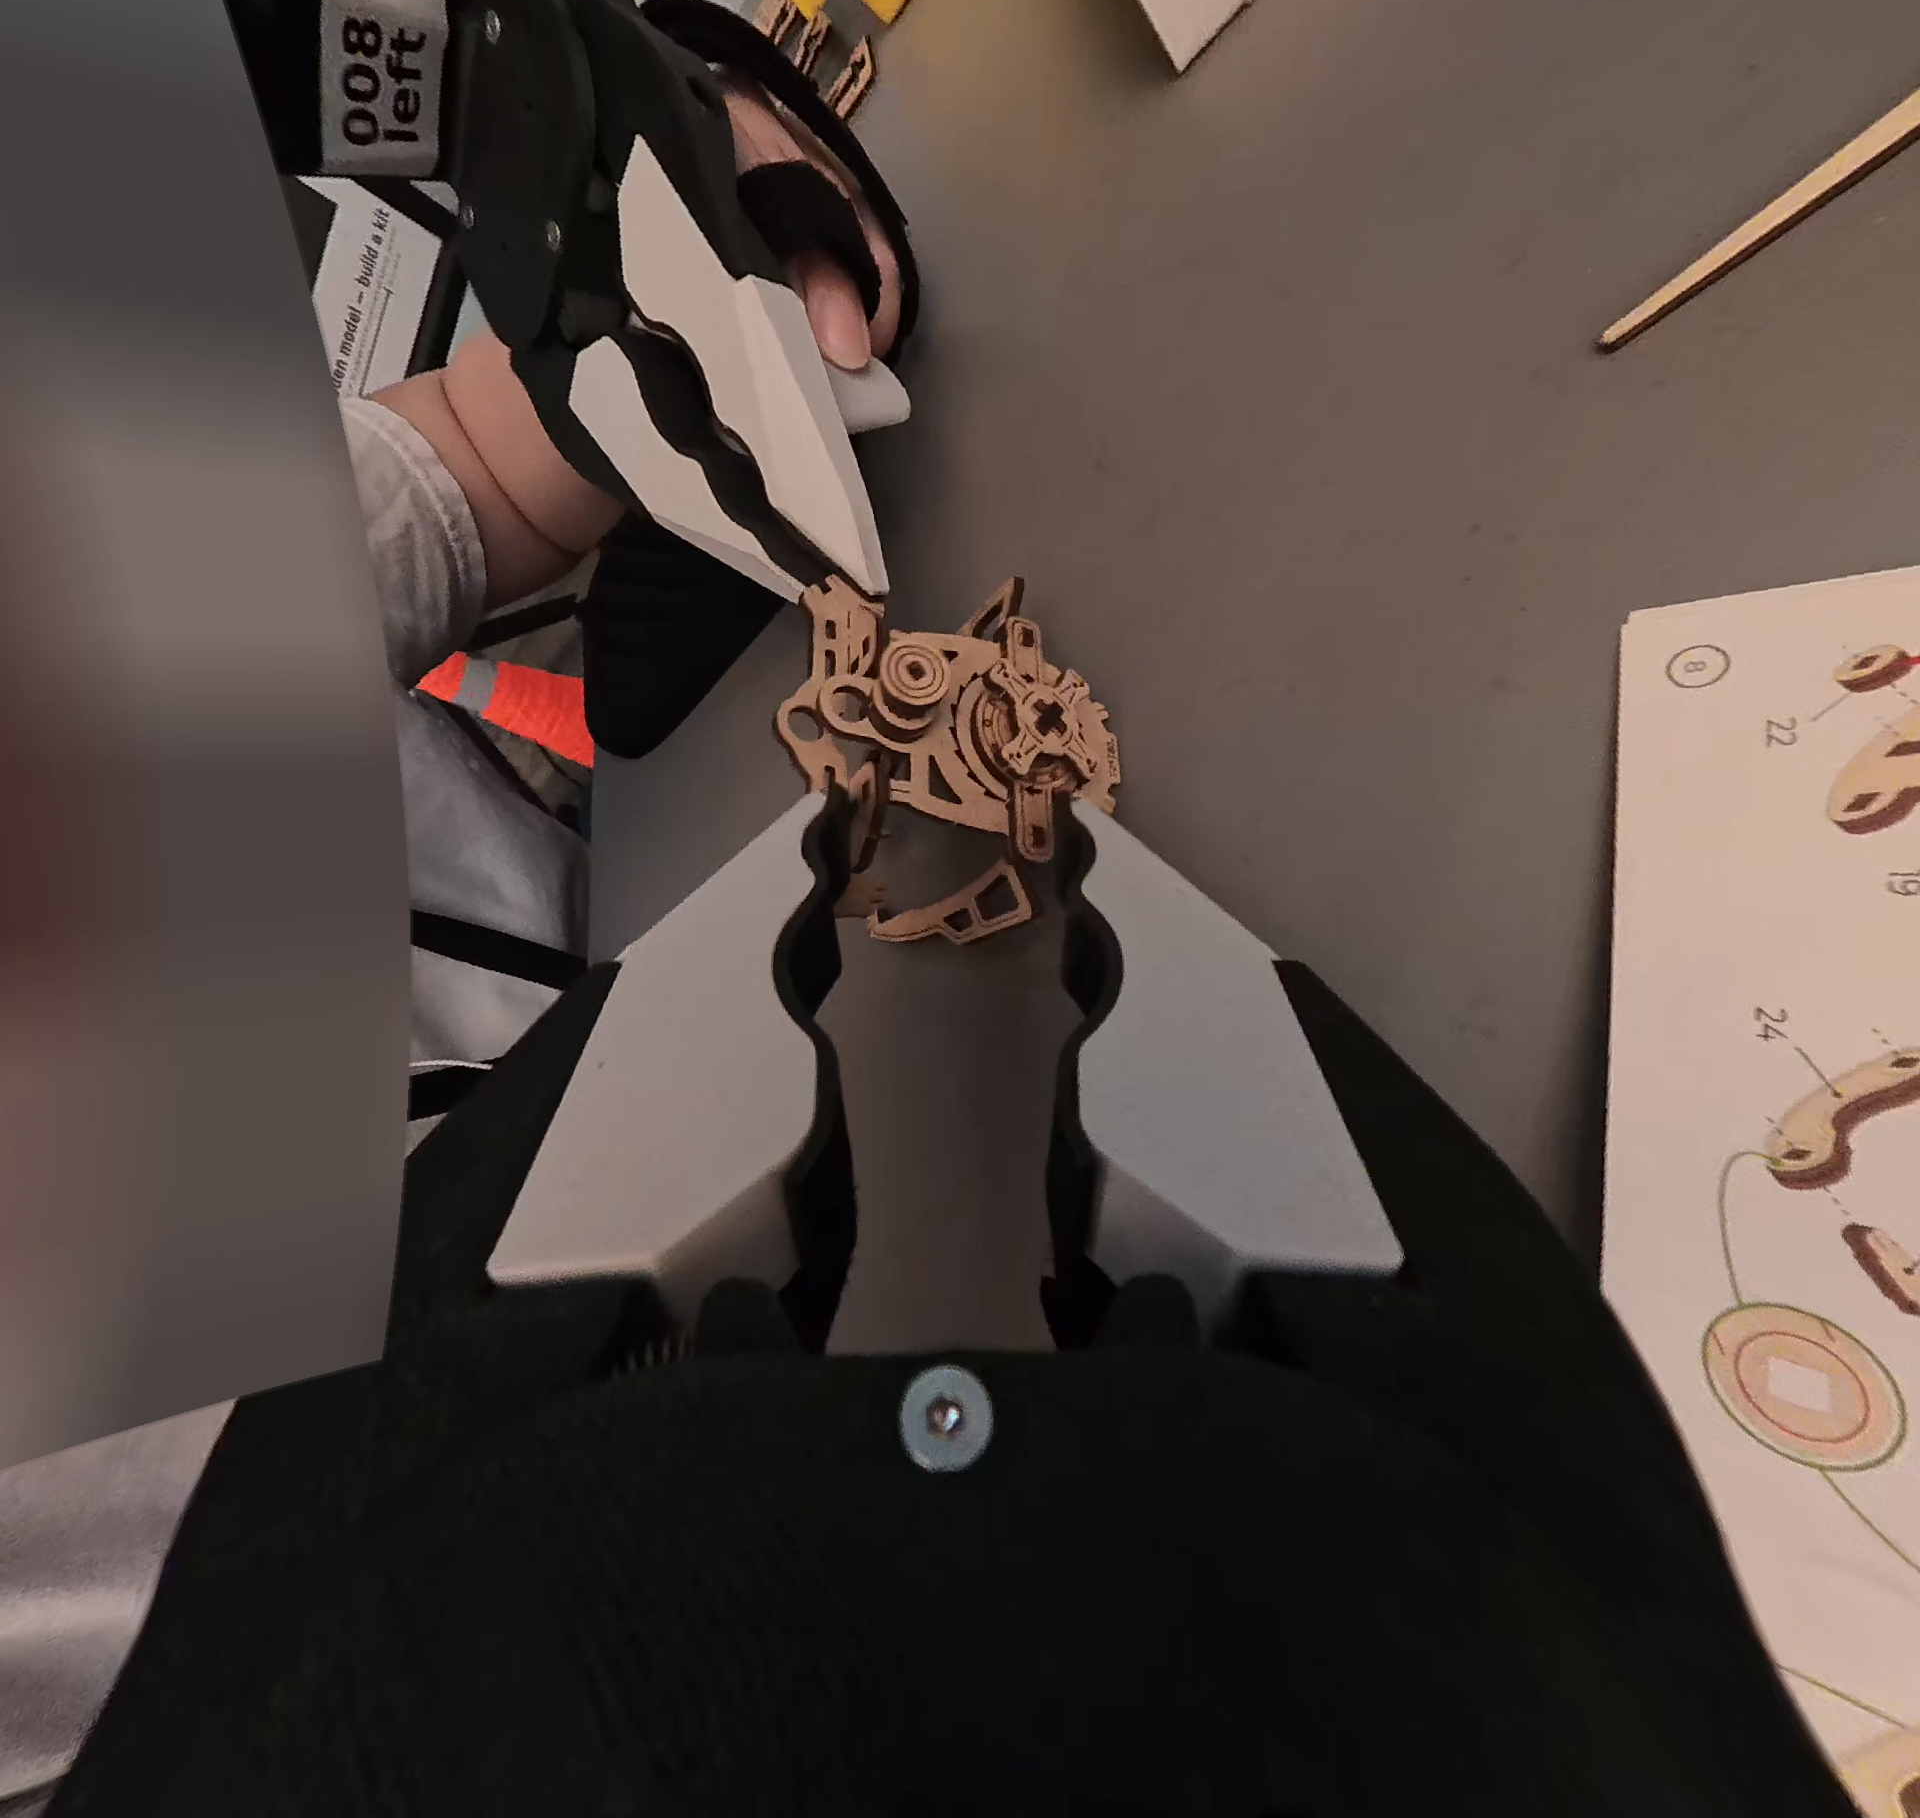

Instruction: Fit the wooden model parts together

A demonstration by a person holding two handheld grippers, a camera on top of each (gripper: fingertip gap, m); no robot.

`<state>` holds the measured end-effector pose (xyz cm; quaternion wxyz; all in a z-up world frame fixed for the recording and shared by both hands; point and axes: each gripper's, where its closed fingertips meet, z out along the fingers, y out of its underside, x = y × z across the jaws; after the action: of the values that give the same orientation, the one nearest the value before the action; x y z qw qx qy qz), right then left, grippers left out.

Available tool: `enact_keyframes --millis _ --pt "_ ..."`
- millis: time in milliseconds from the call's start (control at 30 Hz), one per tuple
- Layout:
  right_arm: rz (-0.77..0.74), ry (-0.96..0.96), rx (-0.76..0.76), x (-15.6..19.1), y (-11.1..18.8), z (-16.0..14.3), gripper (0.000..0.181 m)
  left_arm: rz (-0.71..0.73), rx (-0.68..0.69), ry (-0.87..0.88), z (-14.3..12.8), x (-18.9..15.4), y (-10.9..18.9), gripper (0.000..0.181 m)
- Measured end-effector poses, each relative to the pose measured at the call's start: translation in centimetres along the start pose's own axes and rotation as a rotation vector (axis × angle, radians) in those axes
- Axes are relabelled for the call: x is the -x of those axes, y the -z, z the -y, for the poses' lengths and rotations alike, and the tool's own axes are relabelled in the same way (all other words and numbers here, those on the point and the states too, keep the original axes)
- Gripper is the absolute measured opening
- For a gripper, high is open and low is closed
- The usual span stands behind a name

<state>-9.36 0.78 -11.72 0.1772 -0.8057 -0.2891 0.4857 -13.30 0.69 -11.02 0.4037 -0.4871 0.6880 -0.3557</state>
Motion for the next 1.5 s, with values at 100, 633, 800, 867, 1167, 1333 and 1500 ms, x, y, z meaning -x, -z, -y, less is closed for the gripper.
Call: enact_keyframes --millis 100,633,800,867,1167,1333,1500 --pt "-0.018 0.016 -0.013 -0.1 0.3 0.4 0.037 0.002 -0.001 -0.004 0.1 0.0 -0.1 0.001" --pt "0.012 -0.041 -0.004 -0.5 0.3 0.0 0.038 0.008 0.005 -0.009 0.0 0.0 -0.2 0.001" --pt "0.049 -0.057 -0.011 -0.2 0.4 0.1 0.037 0.013 0.018 -0.028 0.0 0.1 -0.3 0.001" --pt "0.085 -0.074 -0.024 0.2 0.6 0.3 0.037 0.012 0.021 -0.03 -0.1 0.1 -0.3 0.001" --pt "0.057 -0.099 -0.038 -0.3 0.5 0.7 0.037 0.008 0.02 -0.044 0.0 0.0 -0.4 0.0" --pt "0.047 -0.11 -0.07 -0.6 0.9 1.1 0.036 0.005 0.01 -0.045 0.2 0.0 -0.3 0.0" --pt "0.048 -0.101 -0.049 -0.5 0.9 0.8 0.031 0.007 0.008 -0.05 0.2 0.0 -0.3 0.0"
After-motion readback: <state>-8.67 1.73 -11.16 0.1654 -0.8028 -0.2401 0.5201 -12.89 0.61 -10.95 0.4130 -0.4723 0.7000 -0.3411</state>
